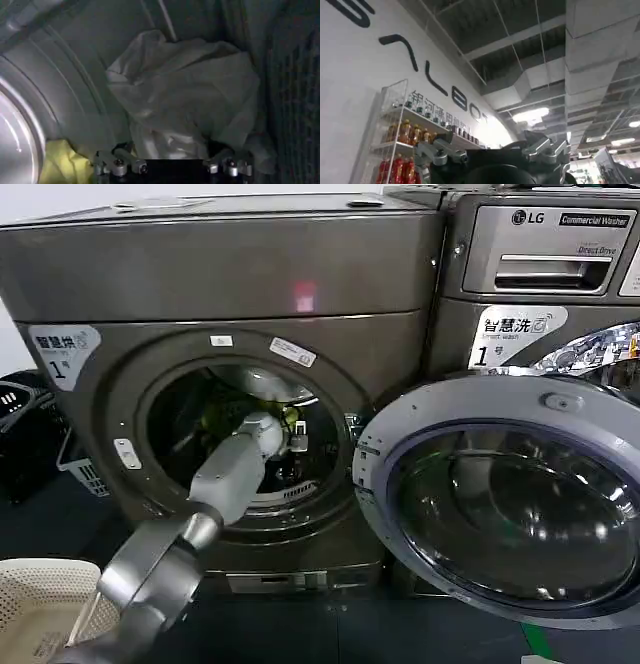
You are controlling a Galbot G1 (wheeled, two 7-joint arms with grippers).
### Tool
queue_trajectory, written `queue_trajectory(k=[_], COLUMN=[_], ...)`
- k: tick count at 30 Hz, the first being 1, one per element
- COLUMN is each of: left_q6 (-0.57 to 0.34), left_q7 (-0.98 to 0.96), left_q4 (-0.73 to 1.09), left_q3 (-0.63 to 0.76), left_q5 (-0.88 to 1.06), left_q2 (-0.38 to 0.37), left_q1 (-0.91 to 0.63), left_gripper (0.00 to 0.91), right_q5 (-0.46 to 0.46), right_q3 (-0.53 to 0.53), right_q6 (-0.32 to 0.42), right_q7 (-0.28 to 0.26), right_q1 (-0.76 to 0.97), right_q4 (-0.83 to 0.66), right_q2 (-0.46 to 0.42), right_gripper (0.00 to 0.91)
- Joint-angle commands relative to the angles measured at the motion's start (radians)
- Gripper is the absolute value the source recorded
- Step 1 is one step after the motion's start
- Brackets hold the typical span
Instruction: Grasp the clothes from the dryer.
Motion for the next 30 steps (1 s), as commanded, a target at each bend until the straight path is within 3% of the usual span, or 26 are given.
queue_trajectory(k=[1,9,10,12,14,18,21,27,30], left_q6=[0.013,0.009,0.007,0.006,0.006,0.004,0.002,-0.008,-0.003], left_q7=[-0.033,-0.047,-0.047,-0.042,-0.042,-0.036,-0.031,-0.031,-0.036], left_q4=[0.042,0.051,0.052,0.054,0.056,0.059,0.059,0.056,0.058], left_q3=[0.002,0.001,0.003,0.002,0.002,0.003,0.003,-0.001,-0.014], left_q5=[0.016,-0.015,-0.009,-0.010,-0.010,-0.007,-0.007,-0.011,-0.030], left_q2=[-0.019,-0.030,-0.031,-0.031,-0.030,-0.030,-0.031,-0.025,-0.023], left_q1=[0.005,0.027,0.029,0.032,0.031,0.027,0.024,0.025,0.026], left_gripper=[0.907,0.907,0.865,0.569,0.410,0.319,0.137,0.000,0.000], right_q5=[0.011,0.010,0.010,0.010,0.010,0.009,0.008,0.007,0.008], right_q3=[0.012,0.006,0.005,0.005,0.005,0.005,0.005,0.007,0.008], right_q6=[-0.004,-0.002,-0.002,-0.002,-0.002,-0.002,-0.001,0.001,0.001], right_q7=[0.000,0.000,0.000,0.000,0.000,-0.001,-0.001,-0.002,-0.002], right_q1=[-0.001,0.003,0.004,0.004,0.005,0.006,0.006,0.002,0.000], right_q4=[0.011,0.005,0.006,0.006,0.004,0.004,0.004,0.005,0.007], right_q2=[-0.004,-0.006,-0.008,-0.010,-0.010,-0.008,-0.008,-0.005,-0.006], right_gripper=[0.907,0.907,0.907,0.907,0.907,0.907,0.907,0.907,0.907])
